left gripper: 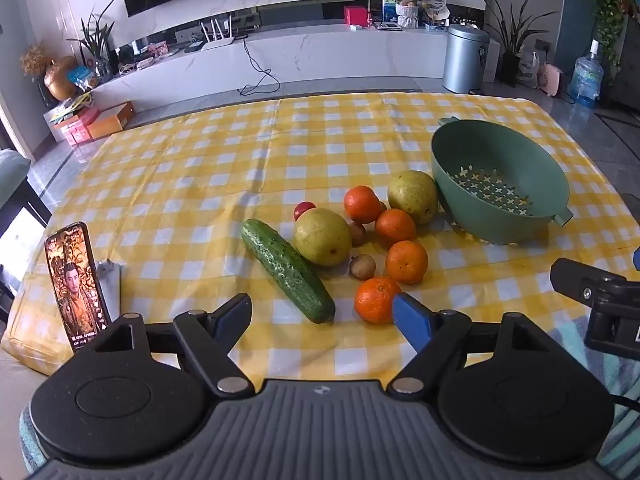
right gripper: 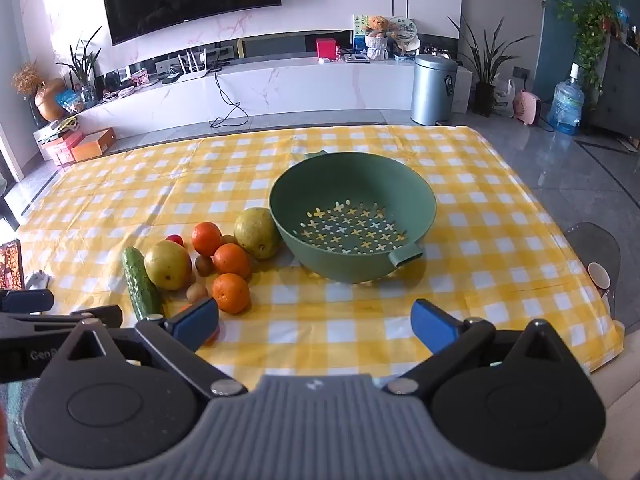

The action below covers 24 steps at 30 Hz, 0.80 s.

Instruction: Organize fruits

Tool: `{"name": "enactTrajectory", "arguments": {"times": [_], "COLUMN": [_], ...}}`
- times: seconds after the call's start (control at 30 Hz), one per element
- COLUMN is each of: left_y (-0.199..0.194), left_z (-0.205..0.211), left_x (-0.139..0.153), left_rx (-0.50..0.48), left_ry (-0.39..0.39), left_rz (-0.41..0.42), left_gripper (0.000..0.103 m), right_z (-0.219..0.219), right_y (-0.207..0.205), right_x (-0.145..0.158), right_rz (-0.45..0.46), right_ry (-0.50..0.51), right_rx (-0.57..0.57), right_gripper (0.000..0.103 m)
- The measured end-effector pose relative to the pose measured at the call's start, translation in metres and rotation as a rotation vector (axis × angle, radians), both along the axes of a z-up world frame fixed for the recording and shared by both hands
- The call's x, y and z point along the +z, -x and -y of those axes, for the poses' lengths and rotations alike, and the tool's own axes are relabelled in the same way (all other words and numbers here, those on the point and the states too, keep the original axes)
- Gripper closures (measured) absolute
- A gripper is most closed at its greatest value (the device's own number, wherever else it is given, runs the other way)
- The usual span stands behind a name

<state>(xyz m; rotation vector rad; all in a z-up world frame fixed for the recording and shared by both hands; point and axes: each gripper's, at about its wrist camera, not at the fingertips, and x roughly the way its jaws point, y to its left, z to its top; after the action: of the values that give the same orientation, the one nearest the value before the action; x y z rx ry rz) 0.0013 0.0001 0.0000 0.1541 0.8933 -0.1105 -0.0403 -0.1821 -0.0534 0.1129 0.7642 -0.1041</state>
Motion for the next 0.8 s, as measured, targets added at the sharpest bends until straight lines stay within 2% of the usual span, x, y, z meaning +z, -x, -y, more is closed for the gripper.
{"name": "enactTrajectory", "arguments": {"times": [0.03, 0.13, 0.17, 0.33, 0.37, 0.8], "left_y": [0.010, 0.002, 0.003, 0.002, 0.002, 0.004], "left_z": [0.002, -0.008, -0.009, -0.002, -0.002, -0.003], "left_x": [0.001, 0.004, 0.000, 0.000, 0.000, 0.000], "left_rx": [0.010, 0.002, 0.004, 0.009, 0.010, 0.009], "left_ry": [-0.021, 0.016, 0.023, 0.007, 0.008, 0.012], "left_rz": [0.051, 0.000, 0.007, 0.005, 0.003, 0.008], "left_gripper": [0.009, 0.009, 0.009, 0.009, 0.009, 0.010], "right_z": [-0.001, -0.007, -0.004, -0.003, -0.007, -0.006], "right_y": [-0.001, -0.005, 0.001, -0.001, -0.004, 0.002], "right_x": [0.000, -0.002, -0.004, -0.004, -0.011, -0.009], "right_rz": [0.002, 0.003, 0.022, 0.003, 0.004, 0.015], "right_ry": [0.007, 0.023, 0.009, 0.003, 0.006, 0.003], "right_rx": [0.003, 0.012, 0.014, 0.014, 0.013, 0.020], "right_gripper": [0.004, 0.004, 0.004, 0.004, 0.004, 0.004]}}
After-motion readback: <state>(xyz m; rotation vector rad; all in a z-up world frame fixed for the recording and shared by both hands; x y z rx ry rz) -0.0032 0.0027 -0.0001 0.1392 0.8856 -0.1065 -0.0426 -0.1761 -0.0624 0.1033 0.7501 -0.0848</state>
